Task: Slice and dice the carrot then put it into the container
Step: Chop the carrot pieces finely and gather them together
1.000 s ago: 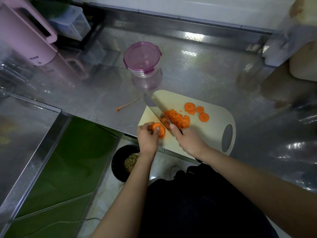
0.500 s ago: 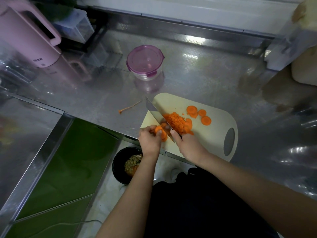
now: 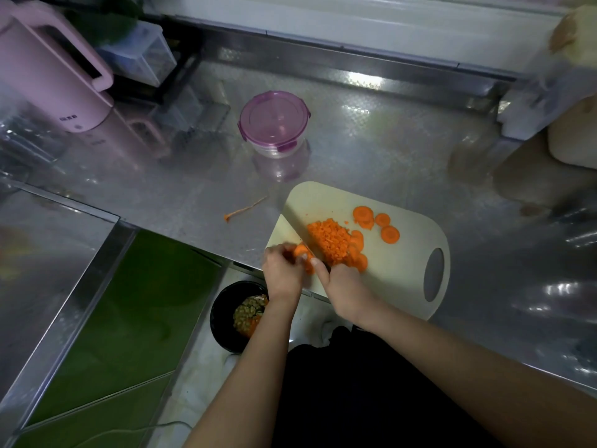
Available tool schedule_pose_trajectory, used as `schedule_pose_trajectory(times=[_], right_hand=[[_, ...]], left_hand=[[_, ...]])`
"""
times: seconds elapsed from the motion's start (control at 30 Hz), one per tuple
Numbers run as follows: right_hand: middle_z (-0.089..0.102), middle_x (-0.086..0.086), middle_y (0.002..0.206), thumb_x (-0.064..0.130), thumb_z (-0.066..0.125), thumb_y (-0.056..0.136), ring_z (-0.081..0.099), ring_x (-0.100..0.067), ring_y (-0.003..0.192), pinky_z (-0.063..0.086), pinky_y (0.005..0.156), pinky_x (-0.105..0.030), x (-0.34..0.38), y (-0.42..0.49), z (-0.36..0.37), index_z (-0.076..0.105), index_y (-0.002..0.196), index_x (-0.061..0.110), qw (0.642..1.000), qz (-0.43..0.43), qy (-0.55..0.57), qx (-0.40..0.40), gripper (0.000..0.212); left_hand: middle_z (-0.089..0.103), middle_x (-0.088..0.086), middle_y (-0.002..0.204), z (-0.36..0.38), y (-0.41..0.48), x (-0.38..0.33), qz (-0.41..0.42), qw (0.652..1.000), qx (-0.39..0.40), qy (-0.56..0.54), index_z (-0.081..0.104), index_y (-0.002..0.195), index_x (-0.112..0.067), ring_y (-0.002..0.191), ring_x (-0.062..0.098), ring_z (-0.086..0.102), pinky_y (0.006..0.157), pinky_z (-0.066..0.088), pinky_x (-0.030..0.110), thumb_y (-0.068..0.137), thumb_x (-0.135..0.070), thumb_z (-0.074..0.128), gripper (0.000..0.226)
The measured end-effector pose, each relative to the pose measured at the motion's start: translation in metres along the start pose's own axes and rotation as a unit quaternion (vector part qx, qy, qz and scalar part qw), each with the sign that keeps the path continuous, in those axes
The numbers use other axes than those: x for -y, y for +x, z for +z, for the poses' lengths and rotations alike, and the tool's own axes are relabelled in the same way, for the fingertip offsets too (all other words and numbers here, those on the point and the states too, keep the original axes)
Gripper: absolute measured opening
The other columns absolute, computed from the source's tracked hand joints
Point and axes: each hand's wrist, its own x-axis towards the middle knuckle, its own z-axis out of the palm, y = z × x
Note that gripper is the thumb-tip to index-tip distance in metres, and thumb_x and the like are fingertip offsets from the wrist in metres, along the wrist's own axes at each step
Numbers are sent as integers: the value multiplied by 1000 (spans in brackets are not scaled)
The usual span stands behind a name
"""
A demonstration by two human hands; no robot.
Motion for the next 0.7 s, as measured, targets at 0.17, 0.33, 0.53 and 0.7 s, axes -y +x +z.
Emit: schedule_pose_trajectory(times=[0.17, 0.33, 0.53, 0.7], right_hand=[[44, 1, 61, 47, 31, 99, 62, -33, 86, 38, 68, -28, -2, 3, -6, 39, 60, 21, 1000, -4, -15, 7, 48], [40, -1, 51, 43, 24, 102, 42, -12, 52, 27, 50, -19, -4, 7, -19, 37, 49, 15, 1000, 2, 9, -12, 61], [33, 2, 46, 42, 23, 102, 32, -12, 46, 22, 49, -23, -9, 3, -17, 32, 45, 18, 998, -18, 53, -26, 63], [34, 0, 47, 43, 20, 102, 32, -13, 47, 22, 49, -24, -12, 2, -17, 32, 45, 16, 999, -21, 28, -19, 64]], left_hand=[[63, 11, 102, 0, -1, 0, 5, 1000, 6, -13, 67, 91, -14, 90, 21, 62, 87, 51, 36, 78, -11, 68, 13], [63, 9, 104, -1, -2, 0, 4, 999, 9, -31, 65, 89, -16, 87, 14, 58, 82, 44, 22, 79, -11, 70, 13], [62, 8, 108, 1, -1, 0, -8, 1000, 2, -20, 66, 95, -14, 88, 12, 57, 81, 40, 17, 81, -14, 71, 15], [62, 9, 110, 2, -1, 1, -11, 1000, -1, -25, 66, 99, -13, 94, 17, 59, 82, 41, 19, 81, -15, 71, 19]])
